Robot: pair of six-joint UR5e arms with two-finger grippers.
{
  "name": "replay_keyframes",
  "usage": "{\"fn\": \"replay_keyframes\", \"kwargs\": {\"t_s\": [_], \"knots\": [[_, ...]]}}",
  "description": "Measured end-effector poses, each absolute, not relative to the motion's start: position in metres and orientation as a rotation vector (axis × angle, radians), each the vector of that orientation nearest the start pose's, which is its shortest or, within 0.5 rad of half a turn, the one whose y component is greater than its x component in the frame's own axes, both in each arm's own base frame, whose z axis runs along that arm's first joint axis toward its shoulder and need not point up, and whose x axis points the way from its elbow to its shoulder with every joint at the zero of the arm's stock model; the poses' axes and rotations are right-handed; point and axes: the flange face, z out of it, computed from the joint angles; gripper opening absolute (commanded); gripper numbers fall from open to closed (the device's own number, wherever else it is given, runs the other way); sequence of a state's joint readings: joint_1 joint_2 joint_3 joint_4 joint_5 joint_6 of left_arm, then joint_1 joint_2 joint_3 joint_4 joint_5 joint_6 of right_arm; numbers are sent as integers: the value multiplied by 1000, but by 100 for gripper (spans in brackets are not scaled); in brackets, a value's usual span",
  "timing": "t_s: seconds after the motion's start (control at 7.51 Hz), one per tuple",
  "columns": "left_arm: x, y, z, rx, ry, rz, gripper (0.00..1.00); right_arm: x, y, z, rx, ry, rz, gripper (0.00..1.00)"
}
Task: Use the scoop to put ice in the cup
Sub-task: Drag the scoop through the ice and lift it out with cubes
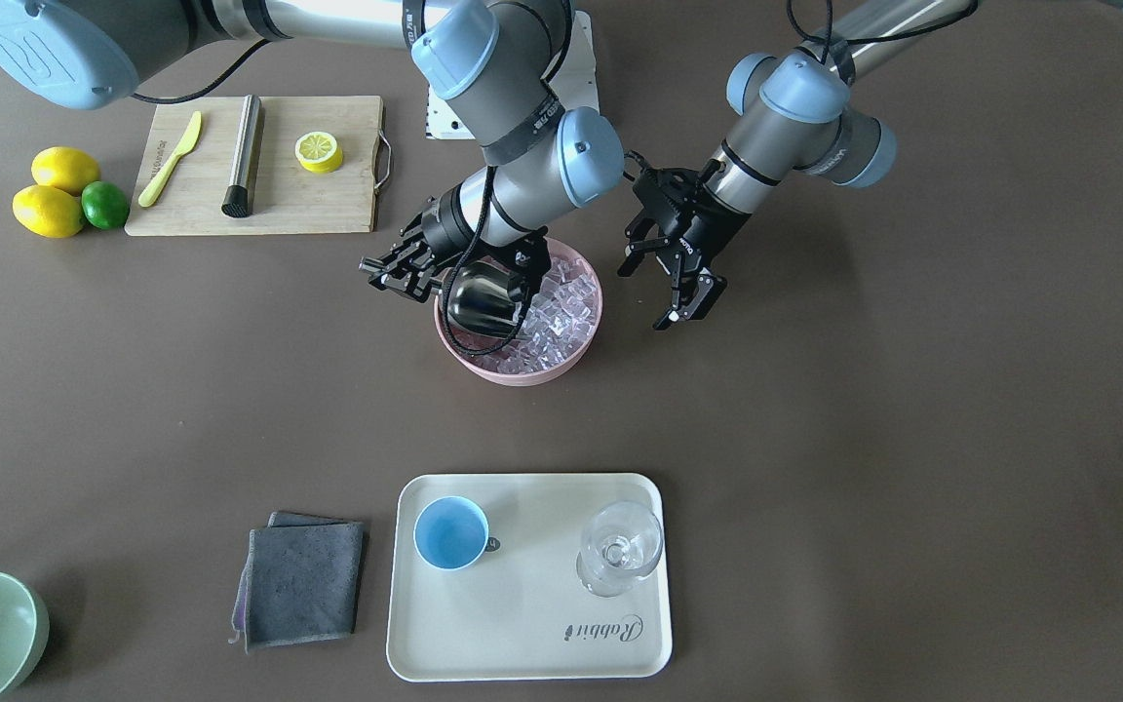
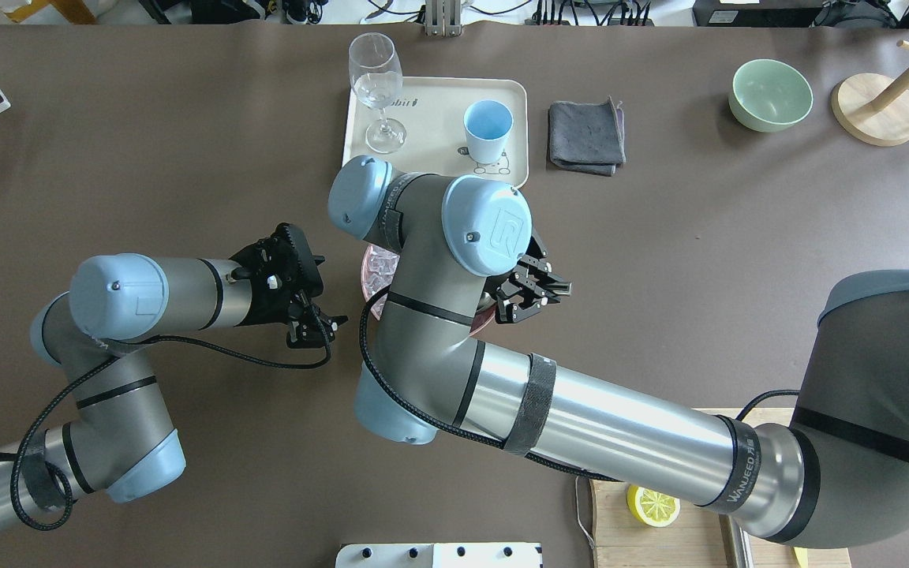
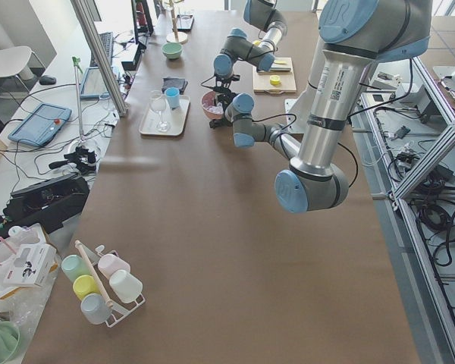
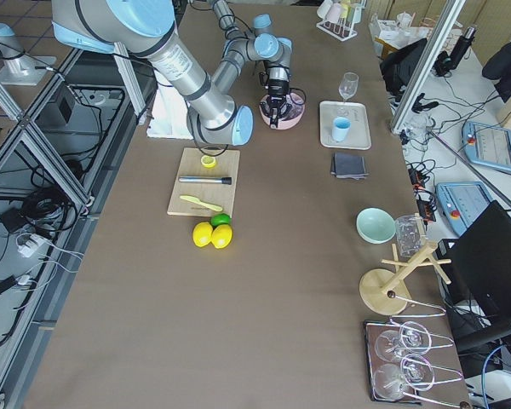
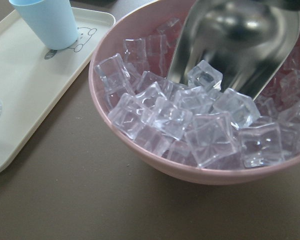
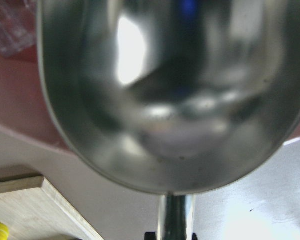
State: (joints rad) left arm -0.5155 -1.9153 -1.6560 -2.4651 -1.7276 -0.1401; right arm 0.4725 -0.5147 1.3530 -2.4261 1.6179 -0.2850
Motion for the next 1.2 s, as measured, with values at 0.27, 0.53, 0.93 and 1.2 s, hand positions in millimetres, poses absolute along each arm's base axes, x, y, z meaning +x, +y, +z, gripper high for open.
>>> {"fn": "replay_keyframes", "kwargs": {"t_s": [0.27,0.53,0.93,1.2], "knots": [[478,-411,325,1061,887,865,98,-587,-443,182,-11,-61,-1390,0],[476,-414,324,1066,885,860,98,-574,-437,198,41,-86,-1396,0],[475,-416,321,1071,884,865,98,-570,-432,202,61,-117,-1404,0],[475,-416,320,1066,887,870,98,-567,-429,197,72,-139,-1411,0]]}}
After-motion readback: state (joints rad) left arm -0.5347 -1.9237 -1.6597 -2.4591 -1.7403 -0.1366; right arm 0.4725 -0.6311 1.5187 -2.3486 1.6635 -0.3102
